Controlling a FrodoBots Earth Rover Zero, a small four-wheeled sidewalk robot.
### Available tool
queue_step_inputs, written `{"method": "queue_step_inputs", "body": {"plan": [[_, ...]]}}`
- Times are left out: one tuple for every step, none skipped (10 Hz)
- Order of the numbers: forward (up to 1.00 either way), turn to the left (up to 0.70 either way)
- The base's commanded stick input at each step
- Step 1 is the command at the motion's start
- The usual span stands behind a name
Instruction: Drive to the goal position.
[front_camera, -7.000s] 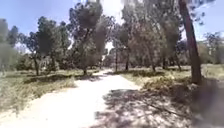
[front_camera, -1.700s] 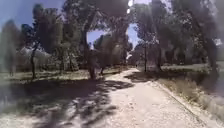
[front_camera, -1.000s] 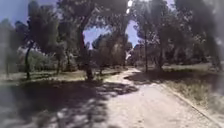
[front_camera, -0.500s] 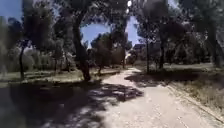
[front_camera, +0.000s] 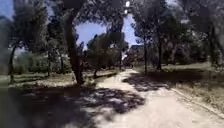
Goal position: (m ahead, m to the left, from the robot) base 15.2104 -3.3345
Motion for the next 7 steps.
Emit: {"method": "queue_step_inputs", "body": {"plan": [[0.85, 0.0], [0.85, 0.0], [0.85, -0.04], [0.85, -0.13], [0.85, -0.22], [0.85, -0.31], [0.85, -0.34]]}}
